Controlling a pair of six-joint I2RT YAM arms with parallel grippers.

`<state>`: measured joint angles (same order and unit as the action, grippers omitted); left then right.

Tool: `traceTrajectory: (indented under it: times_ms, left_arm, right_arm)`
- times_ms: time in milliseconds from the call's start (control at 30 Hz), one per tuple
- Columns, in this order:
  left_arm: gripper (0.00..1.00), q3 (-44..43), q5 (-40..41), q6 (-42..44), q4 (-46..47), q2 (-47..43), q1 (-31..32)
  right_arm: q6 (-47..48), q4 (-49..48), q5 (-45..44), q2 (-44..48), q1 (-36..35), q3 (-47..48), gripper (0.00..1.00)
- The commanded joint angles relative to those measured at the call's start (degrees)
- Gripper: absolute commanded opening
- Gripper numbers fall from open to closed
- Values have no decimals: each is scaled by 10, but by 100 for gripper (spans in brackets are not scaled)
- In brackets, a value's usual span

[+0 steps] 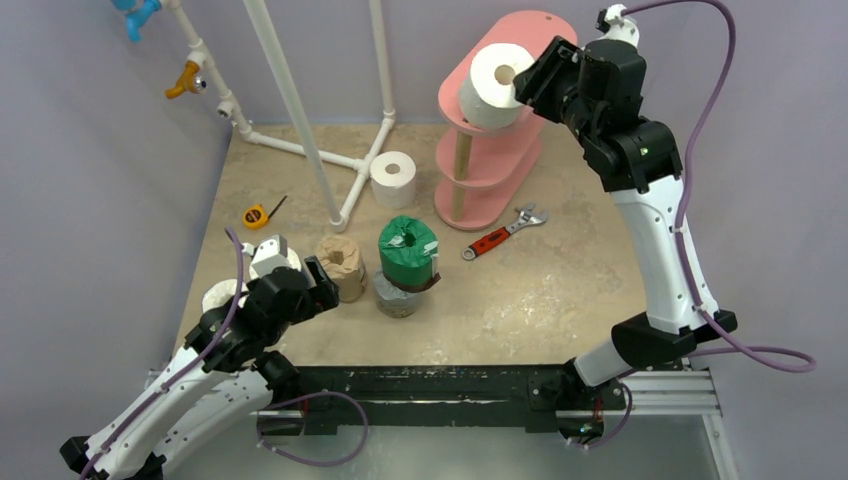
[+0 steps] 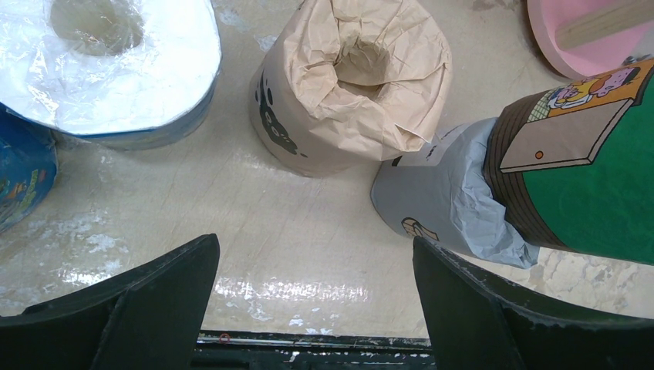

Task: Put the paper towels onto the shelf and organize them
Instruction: Place the paper towel on the shelf.

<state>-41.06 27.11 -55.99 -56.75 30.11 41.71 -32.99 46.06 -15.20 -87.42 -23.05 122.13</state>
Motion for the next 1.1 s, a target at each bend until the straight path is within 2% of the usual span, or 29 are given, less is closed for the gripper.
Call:
traceTrajectory:
  times_ms: [0, 367, 567, 767, 900, 1067]
  left_arm:
    - [96, -1, 9, -3, 6, 0, 2]
    - [95, 3, 8, -4, 9, 6, 2]
    - [95, -2, 12, -1, 8, 5, 2]
    - [96, -3, 7, 4, 15, 7, 2]
    - [97, -5, -16, 27, 42, 5, 2]
    - [98, -10, -41, 59, 78, -7, 2]
  right_arm:
    - [-6, -36, 13, 0, 5, 29, 50]
    - [-5, -40, 17, -6, 10, 26, 53]
    - [-5, -49, 19, 8, 10, 12, 57]
    - [5, -107, 15, 64, 9, -76, 71]
    - [23, -181, 8, 128, 10, -177, 86]
    - [41, -281, 15, 206, 4, -311, 98]
